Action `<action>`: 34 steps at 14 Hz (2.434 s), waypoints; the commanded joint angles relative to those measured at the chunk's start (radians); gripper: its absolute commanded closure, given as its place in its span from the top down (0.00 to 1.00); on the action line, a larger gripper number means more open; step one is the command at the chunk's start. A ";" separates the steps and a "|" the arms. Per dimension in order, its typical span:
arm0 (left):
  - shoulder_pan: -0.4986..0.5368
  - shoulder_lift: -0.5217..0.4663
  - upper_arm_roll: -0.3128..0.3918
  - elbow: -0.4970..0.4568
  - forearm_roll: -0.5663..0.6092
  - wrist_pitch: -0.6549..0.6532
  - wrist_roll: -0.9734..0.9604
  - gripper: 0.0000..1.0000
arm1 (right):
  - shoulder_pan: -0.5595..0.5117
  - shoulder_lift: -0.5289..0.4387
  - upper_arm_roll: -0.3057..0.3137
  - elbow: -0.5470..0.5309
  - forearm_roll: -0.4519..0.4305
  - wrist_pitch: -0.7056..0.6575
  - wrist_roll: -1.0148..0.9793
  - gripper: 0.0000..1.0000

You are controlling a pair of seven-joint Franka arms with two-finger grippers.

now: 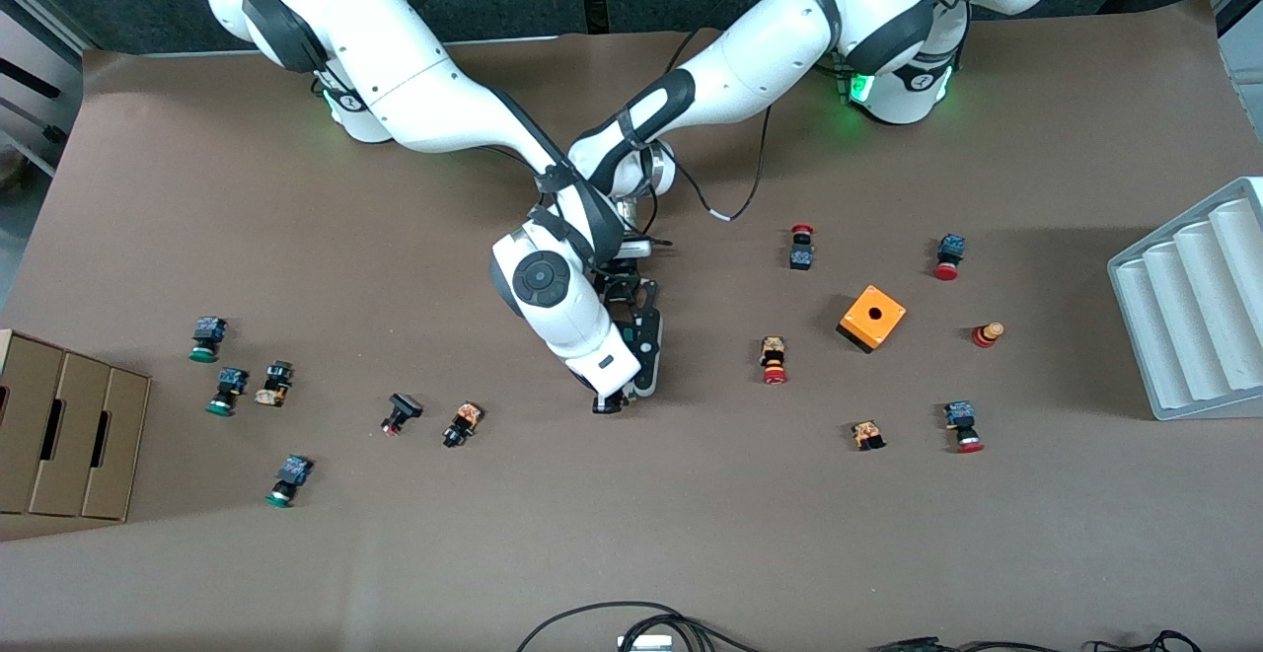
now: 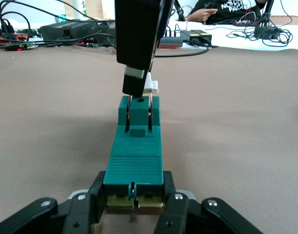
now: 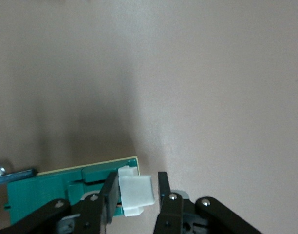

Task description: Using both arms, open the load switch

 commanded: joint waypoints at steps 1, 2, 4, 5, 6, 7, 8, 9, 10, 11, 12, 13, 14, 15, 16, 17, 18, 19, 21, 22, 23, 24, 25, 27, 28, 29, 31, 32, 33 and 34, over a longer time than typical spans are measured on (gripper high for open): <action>-0.033 0.026 0.024 0.006 0.009 0.006 -0.043 0.40 | 0.010 0.008 -0.012 0.001 -0.016 0.014 0.013 0.38; -0.034 0.028 0.025 0.006 0.009 0.006 -0.043 0.40 | 0.010 0.008 -0.012 -0.001 -0.016 0.012 0.013 0.38; -0.034 0.028 0.027 0.006 0.009 0.006 -0.043 0.40 | 0.010 0.005 -0.012 -0.013 -0.016 0.012 0.013 0.38; -0.034 0.028 0.027 0.006 0.009 0.006 -0.043 0.40 | 0.010 0.005 -0.012 -0.016 -0.016 0.012 0.013 0.38; -0.034 0.028 0.027 0.006 0.009 0.006 -0.043 0.40 | 0.010 0.004 -0.012 -0.016 -0.016 0.011 0.013 0.38; -0.034 0.028 0.027 0.006 0.009 0.006 -0.043 0.40 | 0.010 0.004 -0.012 -0.016 -0.016 0.011 0.013 0.38; -0.034 0.028 0.027 0.006 0.009 0.006 -0.043 0.40 | 0.010 0.004 -0.012 -0.016 -0.016 0.011 0.013 0.38; -0.034 0.028 0.027 0.006 0.009 0.006 -0.043 0.40 | 0.010 0.004 -0.012 -0.016 -0.016 0.011 0.013 0.38; -0.034 0.028 0.027 0.008 0.009 0.006 -0.043 0.40 | 0.012 0.002 -0.012 -0.021 -0.016 0.011 0.013 0.38; -0.034 0.028 0.027 0.006 0.009 0.006 -0.043 0.40 | 0.012 -0.001 -0.012 -0.022 -0.016 0.011 0.013 0.37; -0.034 0.028 0.027 0.006 0.009 0.006 -0.043 0.40 | 0.012 -0.002 -0.012 -0.025 -0.016 0.009 0.013 0.37; -0.034 0.028 0.027 0.006 0.009 0.006 -0.043 0.40 | 0.010 -0.007 -0.012 -0.030 -0.016 0.009 0.013 0.37; -0.034 0.028 0.027 0.006 0.009 0.006 -0.043 0.40 | 0.012 -0.008 -0.012 -0.030 -0.016 0.007 0.013 0.37; -0.034 0.028 0.027 0.006 0.009 0.006 -0.043 0.40 | 0.012 -0.010 -0.012 -0.031 -0.016 0.001 0.013 0.37; -0.034 0.028 0.027 0.006 0.010 0.006 -0.043 0.40 | 0.012 -0.013 -0.012 -0.033 -0.016 -0.002 0.013 0.37; -0.034 0.029 0.027 0.006 0.010 0.006 -0.043 0.40 | 0.012 -0.015 -0.012 -0.035 -0.016 -0.005 0.013 0.37; -0.036 0.032 0.027 0.006 0.010 0.004 -0.043 0.40 | 0.012 -0.018 -0.012 -0.035 -0.016 -0.005 0.013 0.37; -0.036 0.034 0.027 0.006 0.010 0.000 -0.043 0.40 | 0.012 -0.019 -0.012 -0.035 -0.016 -0.006 0.013 0.37; -0.036 0.035 0.027 0.006 0.010 -0.005 -0.043 0.43 | 0.013 -0.021 -0.012 -0.035 -0.016 -0.017 0.013 0.37; -0.036 0.035 0.027 0.006 0.010 -0.005 -0.043 0.45 | 0.012 -0.022 -0.012 -0.035 -0.016 -0.019 0.013 0.37; -0.036 0.035 0.027 0.006 0.010 -0.005 -0.043 0.47 | 0.012 -0.027 -0.012 -0.036 -0.016 -0.019 0.013 0.37; -0.036 0.035 0.027 0.006 0.010 -0.005 -0.043 0.48 | 0.013 -0.028 -0.012 -0.036 -0.016 -0.028 0.013 0.37; -0.037 0.035 0.027 0.006 0.010 -0.005 -0.043 0.49 | 0.013 -0.033 -0.012 -0.036 -0.016 -0.034 0.013 0.37; -0.037 0.040 0.027 0.008 0.019 -0.007 -0.043 0.49 | 0.013 -0.041 -0.012 -0.045 -0.016 -0.043 0.013 0.37; -0.037 0.043 0.027 0.006 0.025 -0.023 -0.045 0.49 | 0.013 -0.045 -0.012 -0.048 -0.016 -0.043 0.013 0.37; -0.037 0.046 0.027 0.006 0.030 -0.033 -0.045 0.51 | 0.013 -0.048 -0.012 -0.050 -0.016 -0.045 0.011 0.37; -0.037 0.046 0.027 0.008 0.030 -0.033 -0.045 0.53 | 0.013 -0.057 -0.011 -0.058 -0.016 -0.048 0.013 0.37; -0.037 0.046 0.027 0.008 0.030 -0.033 -0.045 0.55 | 0.013 -0.061 -0.011 -0.059 -0.016 -0.049 0.013 0.37; -0.037 0.046 0.027 0.008 0.030 -0.033 -0.045 0.53 | 0.013 -0.062 -0.011 -0.059 -0.016 -0.049 0.013 0.37; -0.037 0.046 0.027 0.006 0.030 -0.033 -0.051 0.52 | 0.018 -0.062 -0.011 -0.061 -0.016 -0.051 0.013 0.37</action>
